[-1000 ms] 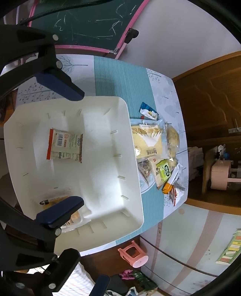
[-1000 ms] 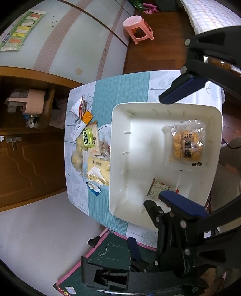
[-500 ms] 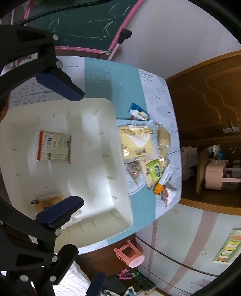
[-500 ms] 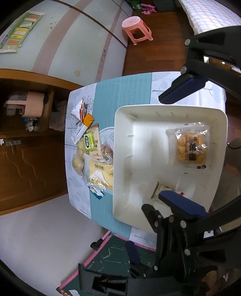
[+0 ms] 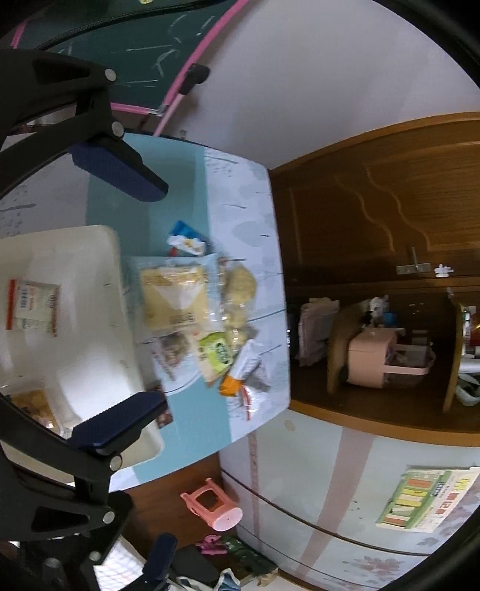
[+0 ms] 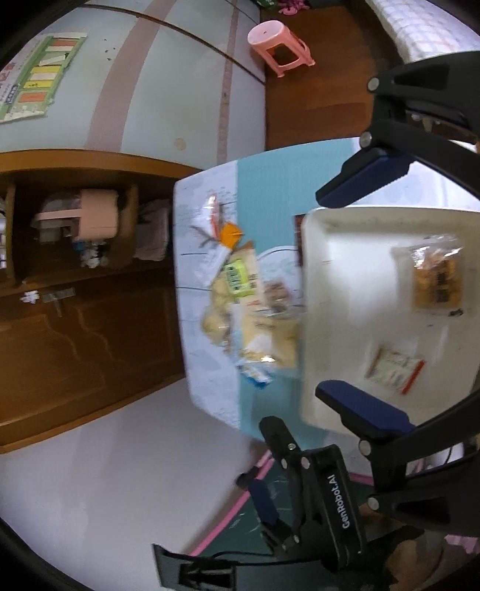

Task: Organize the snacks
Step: 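Grasp the blue candy with the left tool while the right grasps the white snack bag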

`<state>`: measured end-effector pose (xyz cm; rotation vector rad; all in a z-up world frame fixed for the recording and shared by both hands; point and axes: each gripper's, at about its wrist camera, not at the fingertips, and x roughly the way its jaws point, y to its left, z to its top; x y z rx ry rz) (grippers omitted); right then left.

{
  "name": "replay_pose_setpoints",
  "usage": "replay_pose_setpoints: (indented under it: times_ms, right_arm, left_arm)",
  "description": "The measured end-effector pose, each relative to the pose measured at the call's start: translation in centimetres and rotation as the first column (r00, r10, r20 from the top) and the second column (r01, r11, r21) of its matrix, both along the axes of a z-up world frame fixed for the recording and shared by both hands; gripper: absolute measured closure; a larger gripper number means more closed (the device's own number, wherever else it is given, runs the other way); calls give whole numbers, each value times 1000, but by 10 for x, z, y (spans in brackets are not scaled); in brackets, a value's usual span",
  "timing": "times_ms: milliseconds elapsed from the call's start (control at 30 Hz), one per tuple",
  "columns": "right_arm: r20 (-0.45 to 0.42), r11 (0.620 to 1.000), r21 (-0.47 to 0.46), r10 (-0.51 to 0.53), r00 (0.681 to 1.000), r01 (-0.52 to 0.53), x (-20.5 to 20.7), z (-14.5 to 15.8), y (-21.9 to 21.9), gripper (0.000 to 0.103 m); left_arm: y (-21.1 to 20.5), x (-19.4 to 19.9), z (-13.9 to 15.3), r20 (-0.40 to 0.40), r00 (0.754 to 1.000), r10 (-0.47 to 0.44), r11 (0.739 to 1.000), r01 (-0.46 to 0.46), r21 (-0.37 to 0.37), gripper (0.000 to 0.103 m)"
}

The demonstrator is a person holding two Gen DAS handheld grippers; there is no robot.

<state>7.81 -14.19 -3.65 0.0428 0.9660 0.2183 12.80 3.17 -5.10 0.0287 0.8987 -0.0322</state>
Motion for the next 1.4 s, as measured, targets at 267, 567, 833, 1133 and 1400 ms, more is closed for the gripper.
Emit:
replay_pose_setpoints:
  times_ms: [267,567,833,1133,1400]
  right_arm:
    - [24,998,40,-49,999,48,49,14,-8,8]
    - [52,996,31,-90,995,88,102,6,-34,8]
    - [-35,991,-121,-58,998,53,160,-23,-32,8]
    - [-145,986,-127,-122,982,104,229,-63,-48,21]
    - [-276,981,-129,-177,945,146,293,-115,-67,21]
  left_arm:
    - [17,38,9,44,999,12,1000,-13,7,1]
    - [46,81,-2,70,997,34,999,-37,39,1]
    - [78,127,-49,-85,995,56,998,-58,-23,1]
    - [105,180,-107,-233,971,49,997,-60,-41,2]
    - [127,214,-148,-333,943,-1,1000,-1,-5,6]
